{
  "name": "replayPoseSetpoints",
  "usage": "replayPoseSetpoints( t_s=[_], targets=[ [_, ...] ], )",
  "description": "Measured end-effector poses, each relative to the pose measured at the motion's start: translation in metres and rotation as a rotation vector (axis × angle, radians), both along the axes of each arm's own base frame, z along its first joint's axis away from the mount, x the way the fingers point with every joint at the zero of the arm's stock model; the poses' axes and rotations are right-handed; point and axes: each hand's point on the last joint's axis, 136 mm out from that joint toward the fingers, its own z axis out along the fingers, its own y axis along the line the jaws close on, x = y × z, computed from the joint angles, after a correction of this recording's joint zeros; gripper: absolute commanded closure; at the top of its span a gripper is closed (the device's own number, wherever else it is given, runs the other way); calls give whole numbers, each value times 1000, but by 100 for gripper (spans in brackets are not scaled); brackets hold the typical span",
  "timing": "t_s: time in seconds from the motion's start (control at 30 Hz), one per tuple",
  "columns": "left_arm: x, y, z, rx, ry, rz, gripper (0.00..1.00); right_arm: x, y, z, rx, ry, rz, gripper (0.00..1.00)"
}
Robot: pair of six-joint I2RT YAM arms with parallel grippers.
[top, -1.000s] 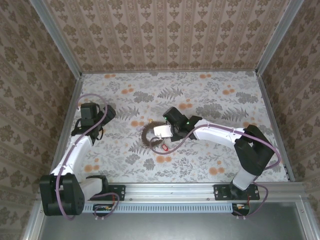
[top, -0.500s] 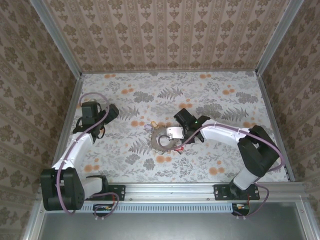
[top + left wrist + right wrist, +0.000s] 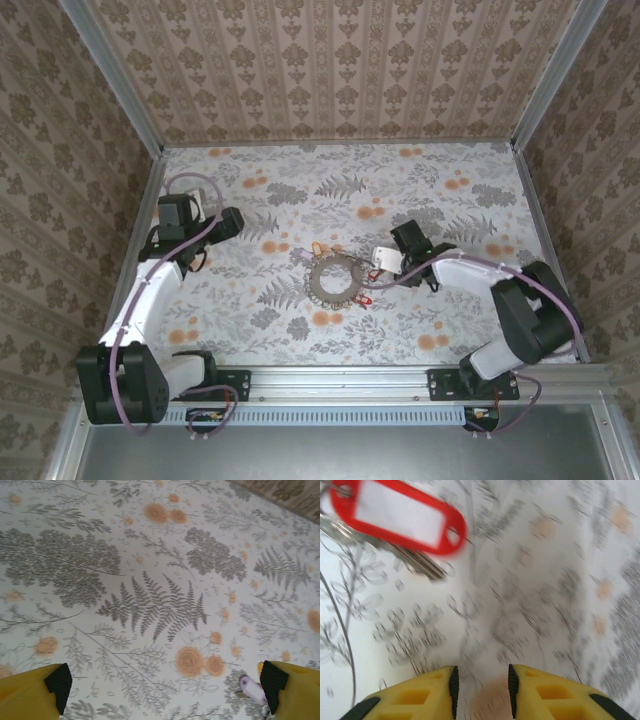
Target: Put the keys on the keyring
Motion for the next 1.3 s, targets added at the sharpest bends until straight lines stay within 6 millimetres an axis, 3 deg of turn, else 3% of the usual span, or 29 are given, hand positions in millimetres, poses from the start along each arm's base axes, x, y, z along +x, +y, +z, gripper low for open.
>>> replayPoseSetpoints(
  t_s=[0.03,0.07,0.1,0.37,0.5,0.57,0.67,0.77,0.93,1.0,1.1,1.3],
  targets=[
    [0,3,1,24,-8,2,0,2,-4,13,20,-39,-16,43],
    [0,5,3,45,-20,1,0,5,-8,29,48,-87,-37,7],
    [1,8,6,68,-42,1,0,9,-11,50,84,-148,-60,0],
    [-1,24,65,341,-339,12,0,16,-31,228,459,-556,-265,0],
    [-7,24,96,477,-477,-18,0,-8,-42,288,694,-754,-342,0],
    [-14,18,111,512,-553,-65,0,-20,-47,303,788,-840,-362,0],
    [-28,4,123,551,-690,-150,0,-23,-54,289,865,-887,-415,0],
    [-31,-8,98,571,-733,-220,0,-14,-56,240,878,-837,-484,0],
    [-21,-4,-10,568,-503,-248,0,0,-61,137,837,-696,-598,0],
    [-21,0,-43,569,-425,-248,0,3,-67,109,816,-664,-641,0],
    [-14,4,-67,568,-376,-223,0,14,-85,85,824,-643,-719,0],
    [9,8,-85,576,-372,-176,0,40,-102,53,910,-604,-796,0]
  ],
)
